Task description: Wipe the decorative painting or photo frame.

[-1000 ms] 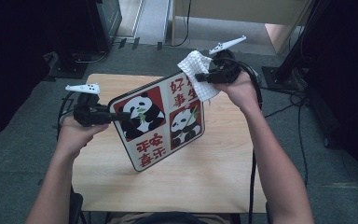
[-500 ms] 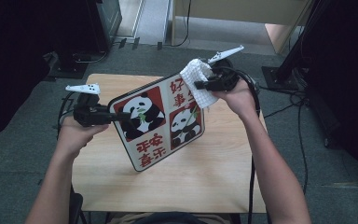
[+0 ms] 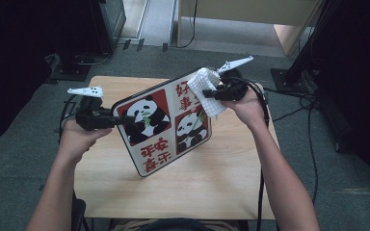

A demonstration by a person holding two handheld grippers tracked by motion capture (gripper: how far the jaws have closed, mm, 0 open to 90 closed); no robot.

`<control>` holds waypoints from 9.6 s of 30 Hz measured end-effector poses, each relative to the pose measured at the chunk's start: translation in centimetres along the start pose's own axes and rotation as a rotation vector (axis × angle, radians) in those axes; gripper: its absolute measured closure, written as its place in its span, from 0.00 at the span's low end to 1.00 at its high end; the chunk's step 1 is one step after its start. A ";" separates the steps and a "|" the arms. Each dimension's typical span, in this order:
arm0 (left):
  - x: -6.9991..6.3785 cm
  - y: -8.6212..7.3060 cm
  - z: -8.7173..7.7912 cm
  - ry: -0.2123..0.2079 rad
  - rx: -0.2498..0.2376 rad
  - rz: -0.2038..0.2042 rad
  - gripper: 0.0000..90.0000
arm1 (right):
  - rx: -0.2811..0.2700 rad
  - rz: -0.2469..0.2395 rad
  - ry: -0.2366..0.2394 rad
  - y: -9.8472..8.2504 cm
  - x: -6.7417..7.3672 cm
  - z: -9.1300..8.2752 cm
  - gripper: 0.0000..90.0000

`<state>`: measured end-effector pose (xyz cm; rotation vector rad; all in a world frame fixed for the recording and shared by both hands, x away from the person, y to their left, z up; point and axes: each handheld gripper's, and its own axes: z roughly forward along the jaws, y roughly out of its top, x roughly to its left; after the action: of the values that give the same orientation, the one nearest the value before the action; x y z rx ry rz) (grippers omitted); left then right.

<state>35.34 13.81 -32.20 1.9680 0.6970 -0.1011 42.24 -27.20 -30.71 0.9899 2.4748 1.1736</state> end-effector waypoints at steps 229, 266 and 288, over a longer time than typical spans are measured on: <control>0.5 -0.1 0.0 -0.039 0.003 -0.015 0.86 | 0.066 -0.003 0.030 7.2 4.4 -0.3 0.88; 0.6 -0.2 -0.1 -0.046 0.003 -0.013 0.85 | 0.006 0.028 0.066 1.7 3.7 1.8 0.88; 0.6 -0.2 0.0 -0.050 0.008 -0.009 0.85 | 0.000 0.046 0.079 -2.1 3.5 3.3 0.87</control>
<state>35.73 14.13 -32.54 1.9638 0.6742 -0.1583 40.14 -23.82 -34.22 1.0245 2.5246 1.2502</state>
